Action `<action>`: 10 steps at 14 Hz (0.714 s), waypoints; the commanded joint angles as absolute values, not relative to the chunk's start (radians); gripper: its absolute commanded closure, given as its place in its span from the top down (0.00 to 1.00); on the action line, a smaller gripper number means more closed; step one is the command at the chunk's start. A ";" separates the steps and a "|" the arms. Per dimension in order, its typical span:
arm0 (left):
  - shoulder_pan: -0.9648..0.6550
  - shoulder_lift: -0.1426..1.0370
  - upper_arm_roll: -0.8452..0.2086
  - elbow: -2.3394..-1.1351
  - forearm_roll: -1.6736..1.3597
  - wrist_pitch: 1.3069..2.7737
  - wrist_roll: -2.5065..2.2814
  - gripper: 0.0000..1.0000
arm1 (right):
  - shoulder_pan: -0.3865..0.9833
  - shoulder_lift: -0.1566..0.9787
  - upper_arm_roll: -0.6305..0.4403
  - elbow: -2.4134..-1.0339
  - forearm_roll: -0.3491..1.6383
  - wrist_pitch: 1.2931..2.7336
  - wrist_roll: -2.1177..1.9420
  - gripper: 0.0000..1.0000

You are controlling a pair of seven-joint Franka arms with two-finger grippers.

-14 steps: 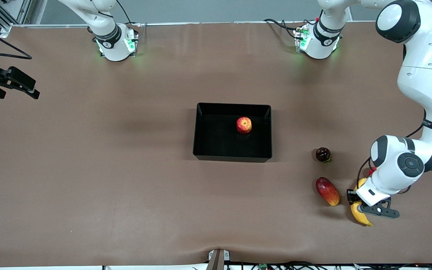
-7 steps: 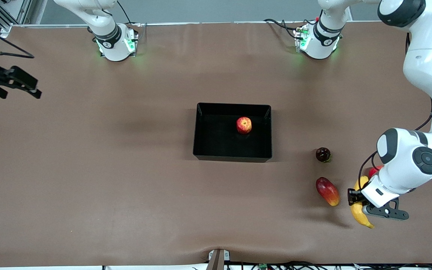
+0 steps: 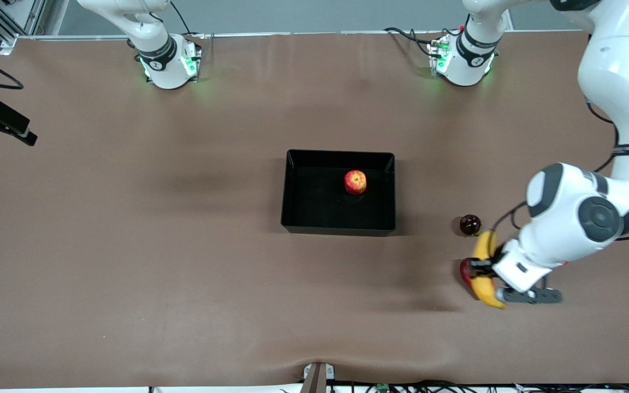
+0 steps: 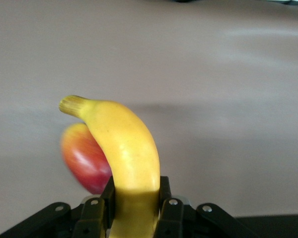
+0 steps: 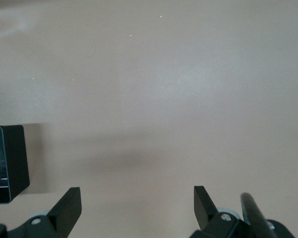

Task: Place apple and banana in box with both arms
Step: 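Carry the banana over the black box with the left gripper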

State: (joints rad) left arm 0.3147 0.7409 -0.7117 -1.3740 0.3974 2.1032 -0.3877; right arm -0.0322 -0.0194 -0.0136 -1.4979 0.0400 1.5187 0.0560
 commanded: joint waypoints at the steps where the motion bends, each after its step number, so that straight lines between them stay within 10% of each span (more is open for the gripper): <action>1: 0.220 0.680 -0.730 -1.396 0.400 2.037 -0.571 0.00 | -0.032 -0.026 -0.020 -1.497 0.040 1.513 0.055 1.00; 10: -0.218 0.730 -0.716 -1.400 0.618 2.052 -1.154 0.00 | -0.025 -0.025 -0.014 -1.502 0.041 1.500 0.061 1.00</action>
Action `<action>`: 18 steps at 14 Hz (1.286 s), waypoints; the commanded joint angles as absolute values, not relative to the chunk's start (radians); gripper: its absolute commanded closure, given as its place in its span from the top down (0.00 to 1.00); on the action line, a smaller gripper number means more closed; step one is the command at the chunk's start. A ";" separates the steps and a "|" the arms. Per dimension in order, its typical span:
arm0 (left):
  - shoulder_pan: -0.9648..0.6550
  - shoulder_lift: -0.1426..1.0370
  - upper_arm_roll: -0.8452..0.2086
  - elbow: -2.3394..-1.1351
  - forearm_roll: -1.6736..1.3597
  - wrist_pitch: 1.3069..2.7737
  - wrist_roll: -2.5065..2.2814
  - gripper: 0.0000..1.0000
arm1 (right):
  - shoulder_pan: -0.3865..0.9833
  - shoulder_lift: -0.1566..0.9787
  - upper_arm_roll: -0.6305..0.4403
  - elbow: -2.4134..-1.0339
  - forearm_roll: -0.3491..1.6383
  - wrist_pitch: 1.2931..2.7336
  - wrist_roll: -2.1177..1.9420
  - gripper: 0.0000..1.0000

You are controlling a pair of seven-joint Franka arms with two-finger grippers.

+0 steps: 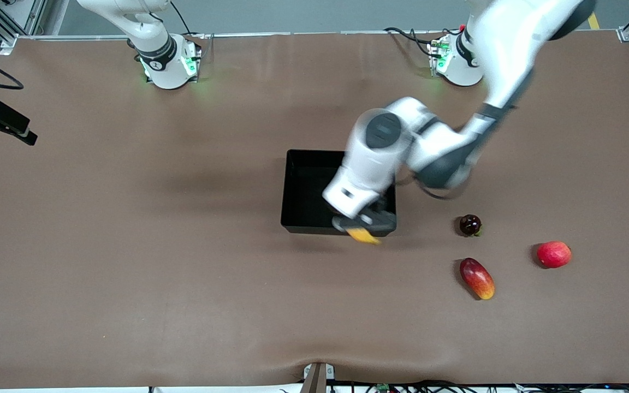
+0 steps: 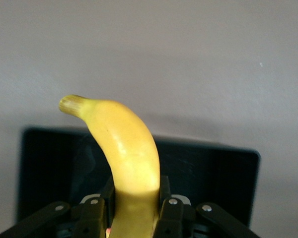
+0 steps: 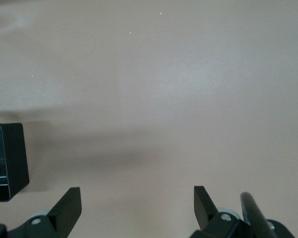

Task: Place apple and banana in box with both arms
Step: 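Carry the banana over the black box with the left gripper, then lower the banana into the box and open the left gripper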

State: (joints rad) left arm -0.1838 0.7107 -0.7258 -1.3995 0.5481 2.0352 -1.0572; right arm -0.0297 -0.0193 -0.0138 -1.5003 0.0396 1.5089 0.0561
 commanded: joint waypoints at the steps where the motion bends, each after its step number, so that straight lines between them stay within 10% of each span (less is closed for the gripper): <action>1: -0.222 0.733 -0.716 -1.435 0.630 2.090 -1.226 0.00 | -0.026 -0.025 -0.014 -1.502 0.043 1.502 0.060 1.00; 18: -0.339 0.831 -0.683 -1.554 0.813 2.259 -1.404 0.00 | -0.035 -0.015 -0.017 -1.497 0.049 1.505 0.061 1.00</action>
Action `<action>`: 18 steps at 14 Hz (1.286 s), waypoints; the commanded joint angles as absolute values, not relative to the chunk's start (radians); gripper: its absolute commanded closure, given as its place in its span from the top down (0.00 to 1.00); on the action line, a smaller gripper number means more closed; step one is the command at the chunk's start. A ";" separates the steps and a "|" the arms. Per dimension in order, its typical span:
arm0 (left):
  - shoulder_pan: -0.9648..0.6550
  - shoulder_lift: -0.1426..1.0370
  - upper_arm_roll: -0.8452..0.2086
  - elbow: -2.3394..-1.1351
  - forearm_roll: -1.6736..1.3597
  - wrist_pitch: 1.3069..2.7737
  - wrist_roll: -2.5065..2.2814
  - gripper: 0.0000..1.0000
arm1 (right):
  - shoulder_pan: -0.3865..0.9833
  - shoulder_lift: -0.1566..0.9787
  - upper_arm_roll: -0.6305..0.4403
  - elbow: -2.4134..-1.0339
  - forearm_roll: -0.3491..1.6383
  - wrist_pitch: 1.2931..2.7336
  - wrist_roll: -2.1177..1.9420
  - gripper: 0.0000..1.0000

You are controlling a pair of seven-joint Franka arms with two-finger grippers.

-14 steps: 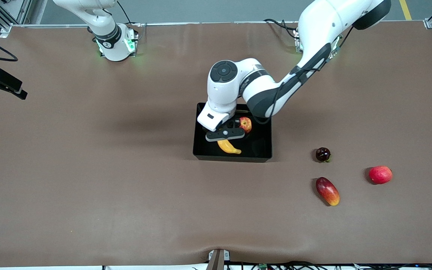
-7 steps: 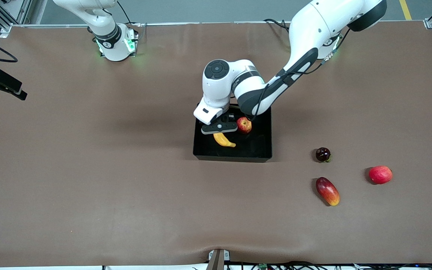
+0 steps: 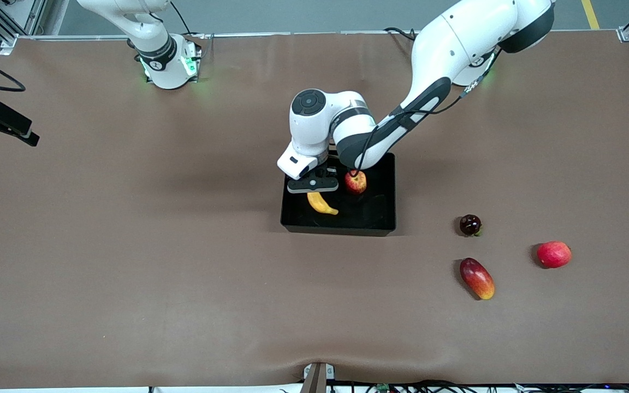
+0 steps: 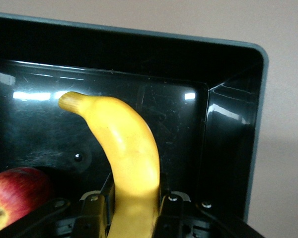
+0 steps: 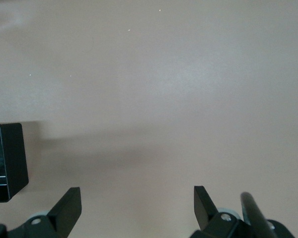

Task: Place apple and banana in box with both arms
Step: 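Lower the banana into the box and open the left gripper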

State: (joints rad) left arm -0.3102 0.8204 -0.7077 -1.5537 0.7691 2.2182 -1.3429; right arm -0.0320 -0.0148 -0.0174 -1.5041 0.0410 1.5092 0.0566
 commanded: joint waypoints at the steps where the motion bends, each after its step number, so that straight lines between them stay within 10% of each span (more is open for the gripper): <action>1: -0.357 0.836 -0.666 -1.554 0.813 2.270 -1.404 0.00 | -0.035 -0.015 -0.015 -1.496 0.046 1.509 0.061 1.00; 10: -0.411 0.884 -0.595 -1.543 0.815 2.333 -1.430 0.00 | -0.029 -0.015 -0.015 -1.494 0.043 1.509 0.058 1.00; 13: -0.405 0.879 -0.595 -1.542 0.813 2.333 -1.422 0.94 | -0.034 -0.015 -0.015 -1.494 0.041 1.511 0.057 1.00; 18: -0.333 0.783 -0.606 -1.517 0.799 2.242 -1.385 1.00 | -0.031 -0.015 -0.015 -1.494 0.044 1.511 0.057 1.00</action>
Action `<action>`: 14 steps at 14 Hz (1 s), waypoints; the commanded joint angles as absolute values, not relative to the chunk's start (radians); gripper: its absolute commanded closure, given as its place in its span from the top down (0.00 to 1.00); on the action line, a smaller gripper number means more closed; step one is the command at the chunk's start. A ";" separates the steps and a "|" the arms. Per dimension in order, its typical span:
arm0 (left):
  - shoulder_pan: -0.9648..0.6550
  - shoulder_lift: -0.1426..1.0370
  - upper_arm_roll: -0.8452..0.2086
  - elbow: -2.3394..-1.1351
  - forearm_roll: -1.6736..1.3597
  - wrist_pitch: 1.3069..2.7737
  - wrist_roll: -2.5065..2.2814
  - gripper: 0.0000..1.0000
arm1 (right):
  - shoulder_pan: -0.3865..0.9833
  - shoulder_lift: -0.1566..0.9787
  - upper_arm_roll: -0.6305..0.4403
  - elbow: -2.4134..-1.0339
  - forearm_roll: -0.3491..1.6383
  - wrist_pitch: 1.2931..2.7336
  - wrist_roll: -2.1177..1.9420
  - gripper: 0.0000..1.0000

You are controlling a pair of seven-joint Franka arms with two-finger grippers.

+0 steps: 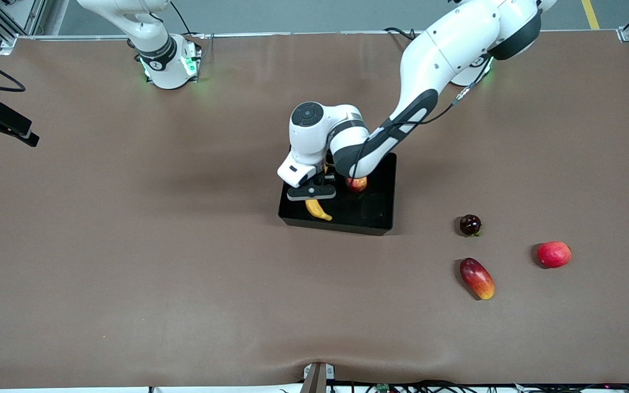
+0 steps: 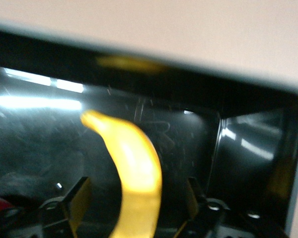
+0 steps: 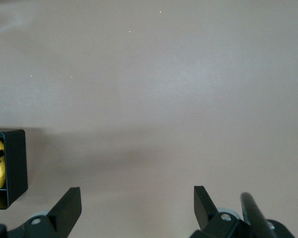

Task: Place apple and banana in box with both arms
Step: 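Lower the banana into the box and open the left gripper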

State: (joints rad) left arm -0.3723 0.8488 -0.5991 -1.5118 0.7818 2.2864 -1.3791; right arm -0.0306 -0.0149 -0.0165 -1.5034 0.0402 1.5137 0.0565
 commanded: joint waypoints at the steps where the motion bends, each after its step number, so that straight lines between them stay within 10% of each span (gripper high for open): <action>1: -0.315 0.743 -0.610 -1.517 0.779 2.208 -1.375 1.00 | -0.031 -0.015 -0.015 -1.494 0.044 1.511 0.057 1.00; 14: 0.122 0.295 -0.667 -1.496 0.396 1.775 -0.648 1.00 | -0.032 -0.015 -0.015 -1.494 0.051 1.511 0.057 1.00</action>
